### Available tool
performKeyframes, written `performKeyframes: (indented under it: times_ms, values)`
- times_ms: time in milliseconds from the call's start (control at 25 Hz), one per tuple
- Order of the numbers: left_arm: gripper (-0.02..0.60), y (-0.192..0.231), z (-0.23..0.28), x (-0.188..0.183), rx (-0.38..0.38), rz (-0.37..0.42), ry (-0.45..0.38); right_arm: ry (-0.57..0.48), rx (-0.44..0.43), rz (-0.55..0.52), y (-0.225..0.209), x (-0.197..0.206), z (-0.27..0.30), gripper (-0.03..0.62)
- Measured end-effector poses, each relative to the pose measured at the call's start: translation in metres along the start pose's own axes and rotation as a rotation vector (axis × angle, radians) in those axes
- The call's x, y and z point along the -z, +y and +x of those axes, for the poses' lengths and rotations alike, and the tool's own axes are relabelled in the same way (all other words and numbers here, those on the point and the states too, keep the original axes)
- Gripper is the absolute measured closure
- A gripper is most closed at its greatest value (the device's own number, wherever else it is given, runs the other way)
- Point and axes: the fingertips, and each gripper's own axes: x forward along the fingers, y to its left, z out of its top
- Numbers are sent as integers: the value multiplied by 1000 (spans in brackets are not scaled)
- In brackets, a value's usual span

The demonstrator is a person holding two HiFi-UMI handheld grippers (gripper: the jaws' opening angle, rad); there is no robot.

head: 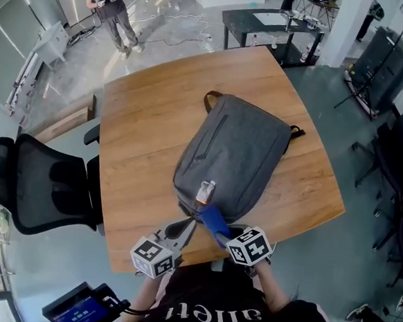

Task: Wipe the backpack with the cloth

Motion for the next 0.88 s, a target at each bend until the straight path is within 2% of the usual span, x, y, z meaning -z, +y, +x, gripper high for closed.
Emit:
performKeyframes:
  times_ms: [520, 640, 880]
  values:
    - [583, -49, 57, 7, -111, -70, -34, 58, -54, -125, -67, 14, -52, 516]
    - [583, -60, 67, 6, -119, -73, -47, 62, -49, -147, -86, 15, -65, 516]
    - [583, -56, 68, -1, -134, -67, -61, 45, -14, -145, -113, -2, -71, 516]
